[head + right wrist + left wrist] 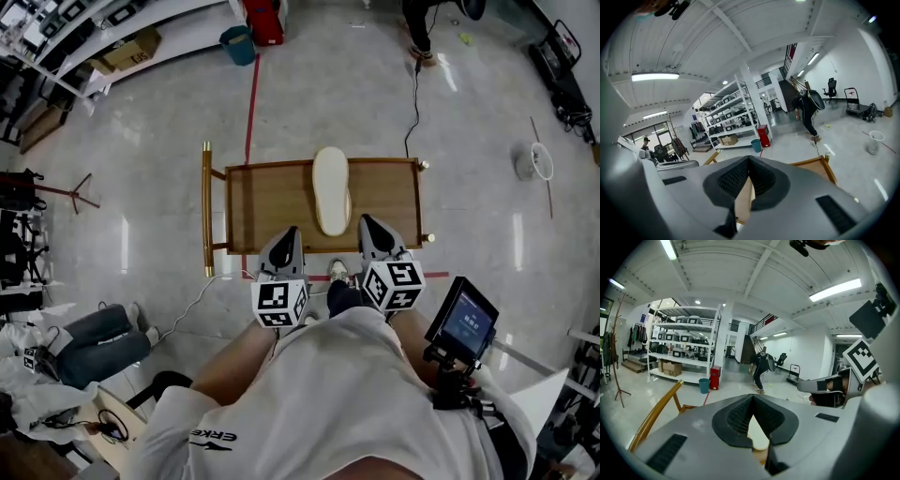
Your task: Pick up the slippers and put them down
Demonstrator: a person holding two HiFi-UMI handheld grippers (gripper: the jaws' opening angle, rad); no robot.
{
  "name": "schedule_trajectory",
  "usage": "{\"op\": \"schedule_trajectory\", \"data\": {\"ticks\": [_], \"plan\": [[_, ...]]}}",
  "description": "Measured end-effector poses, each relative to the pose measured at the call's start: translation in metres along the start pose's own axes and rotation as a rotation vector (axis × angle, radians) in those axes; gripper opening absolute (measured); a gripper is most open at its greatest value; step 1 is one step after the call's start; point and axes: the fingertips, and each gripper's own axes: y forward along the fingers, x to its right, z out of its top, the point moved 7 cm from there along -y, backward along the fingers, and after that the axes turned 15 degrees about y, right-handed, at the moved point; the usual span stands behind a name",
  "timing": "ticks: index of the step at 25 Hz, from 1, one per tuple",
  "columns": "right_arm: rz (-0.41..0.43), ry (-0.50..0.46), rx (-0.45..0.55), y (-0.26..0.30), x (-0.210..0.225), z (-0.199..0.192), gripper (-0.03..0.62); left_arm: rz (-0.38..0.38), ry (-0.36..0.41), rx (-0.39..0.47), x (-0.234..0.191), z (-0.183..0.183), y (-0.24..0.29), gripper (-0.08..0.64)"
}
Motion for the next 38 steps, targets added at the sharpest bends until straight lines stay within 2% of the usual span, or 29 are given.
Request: {"op": "schedule_trajectory", "data": {"ticks": [5,11,21,31,38], "plan": [[-0.021,0.021,-0.038,0.034,0.027,0.011,0.003,0.006,-0.004,-0.054,-0.005,-0.003,0.035,0.003],[-0.021,0.031,-0.115,0.065,0.059,0.007,0.003,0.001,-0.008,-0.131,0.004,-0.018,0.066,0.003],[0.002,0.045,-0.227,0.128,0.095,-0.009,0.003,-0.019,-0.018,-0.237,0.005,-0.054,0.107,0.002],[0.067,0.071,-0.363,0.158,0.11,-0.024,0.008,-0.05,-0.016,-0.321,0.018,-0.071,0.122,0.003],[0.135,0.104,-0.45,0.2,0.128,-0.038,0.145,-0.096,-0.016,-0.382,0.024,-0.095,0.147,0.003]]}}
